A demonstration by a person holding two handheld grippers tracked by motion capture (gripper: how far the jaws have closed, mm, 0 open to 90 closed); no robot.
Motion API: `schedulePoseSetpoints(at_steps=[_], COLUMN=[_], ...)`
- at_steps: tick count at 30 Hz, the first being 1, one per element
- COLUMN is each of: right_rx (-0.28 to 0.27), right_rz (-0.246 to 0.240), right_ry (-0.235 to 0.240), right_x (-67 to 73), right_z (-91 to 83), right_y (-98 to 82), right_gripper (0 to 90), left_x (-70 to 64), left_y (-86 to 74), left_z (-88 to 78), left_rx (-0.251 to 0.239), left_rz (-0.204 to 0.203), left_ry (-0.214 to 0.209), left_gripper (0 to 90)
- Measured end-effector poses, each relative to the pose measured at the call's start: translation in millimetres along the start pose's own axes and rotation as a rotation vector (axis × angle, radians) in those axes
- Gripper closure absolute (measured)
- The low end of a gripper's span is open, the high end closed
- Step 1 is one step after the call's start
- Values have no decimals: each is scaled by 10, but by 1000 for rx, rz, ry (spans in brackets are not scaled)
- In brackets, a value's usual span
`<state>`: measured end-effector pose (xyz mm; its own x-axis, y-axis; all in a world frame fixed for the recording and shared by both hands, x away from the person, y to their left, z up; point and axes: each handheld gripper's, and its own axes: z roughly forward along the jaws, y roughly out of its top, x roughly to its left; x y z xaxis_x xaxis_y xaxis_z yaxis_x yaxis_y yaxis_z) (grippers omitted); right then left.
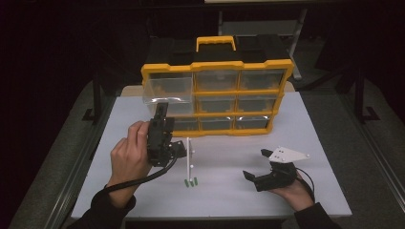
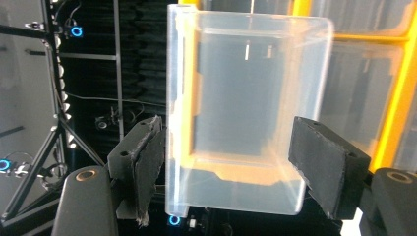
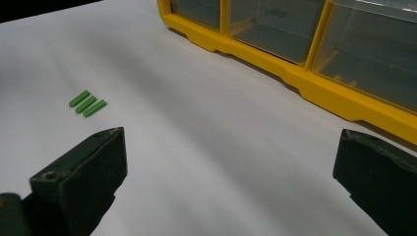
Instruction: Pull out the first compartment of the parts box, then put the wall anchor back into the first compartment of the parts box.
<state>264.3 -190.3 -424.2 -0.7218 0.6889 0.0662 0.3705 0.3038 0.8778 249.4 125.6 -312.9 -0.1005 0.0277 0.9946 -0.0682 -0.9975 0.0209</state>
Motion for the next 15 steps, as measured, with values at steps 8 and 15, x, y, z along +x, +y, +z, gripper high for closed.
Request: schedulePoseSetpoints(at_steps=[8,15], right_rx=[1,2], right_rz=[0,4], right_ry=[1,-4], right_x=[2,1], right_z=[-1,-8], right_y=[0,-1], right_gripper=[0,0], left_x=[-117,-238], left_y=[1,3], left_z=[-28,-47], left_rx=[4,4], left_rz=[-7,-5], left_ry=[-25,-40], left_gripper=[255,197])
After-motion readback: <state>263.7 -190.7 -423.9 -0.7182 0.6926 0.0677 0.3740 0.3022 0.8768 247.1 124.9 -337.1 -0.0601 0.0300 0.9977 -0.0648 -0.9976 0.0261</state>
